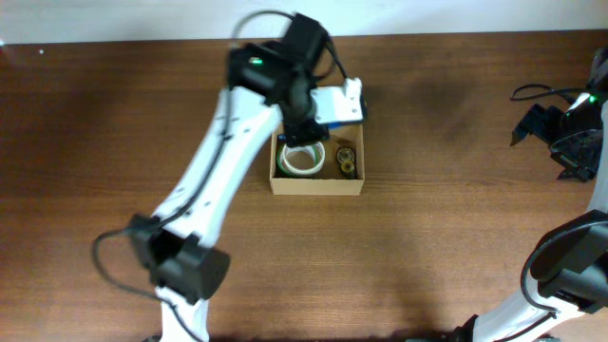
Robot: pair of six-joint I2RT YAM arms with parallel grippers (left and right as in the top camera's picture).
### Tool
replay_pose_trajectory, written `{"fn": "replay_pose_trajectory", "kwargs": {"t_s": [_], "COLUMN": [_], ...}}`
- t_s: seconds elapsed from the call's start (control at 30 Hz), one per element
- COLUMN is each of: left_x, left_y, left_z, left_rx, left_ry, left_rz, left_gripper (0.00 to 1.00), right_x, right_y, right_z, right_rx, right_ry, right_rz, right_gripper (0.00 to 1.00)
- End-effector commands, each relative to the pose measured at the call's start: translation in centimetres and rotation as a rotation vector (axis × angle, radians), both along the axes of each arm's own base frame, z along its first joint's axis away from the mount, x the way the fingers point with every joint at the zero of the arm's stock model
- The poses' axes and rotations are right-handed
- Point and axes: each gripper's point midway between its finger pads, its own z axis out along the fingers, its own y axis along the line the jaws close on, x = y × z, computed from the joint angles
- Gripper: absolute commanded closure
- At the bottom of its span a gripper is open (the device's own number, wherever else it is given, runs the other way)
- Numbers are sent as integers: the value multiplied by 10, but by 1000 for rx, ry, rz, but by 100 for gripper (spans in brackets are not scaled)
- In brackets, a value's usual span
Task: Pack container
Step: 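Grasp the blue pen and carry it into the box, then open the left gripper over the box and retract it left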
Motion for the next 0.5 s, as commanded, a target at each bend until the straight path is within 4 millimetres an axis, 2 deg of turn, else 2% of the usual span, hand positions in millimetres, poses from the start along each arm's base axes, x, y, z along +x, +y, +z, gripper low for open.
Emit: {"fn": "replay_pose_trajectory", "kwargs": {"t_s": [0.0, 0.07, 0.13, 0.47], "left_x": [2, 1, 1, -13], "left_y": [-9, -12, -12, -4], "left_z": [-44, -66, -79, -124], "left_rx": [93, 118, 132, 187], "left_ry": [51, 95, 122, 214], "left_rz": [-43, -45, -36, -28], "left_gripper": [98, 98, 98, 98], "right_x": [-1, -1, -1, -1], "right_y": [1, 1, 1, 1], "right_z": [4, 4, 4, 4], "right_rx": [3, 3, 3, 3], "right_ry": [-14, -14, -14, -14], "right_rz": [1, 1, 1, 1], "right_gripper": [1, 1, 1, 1]}}
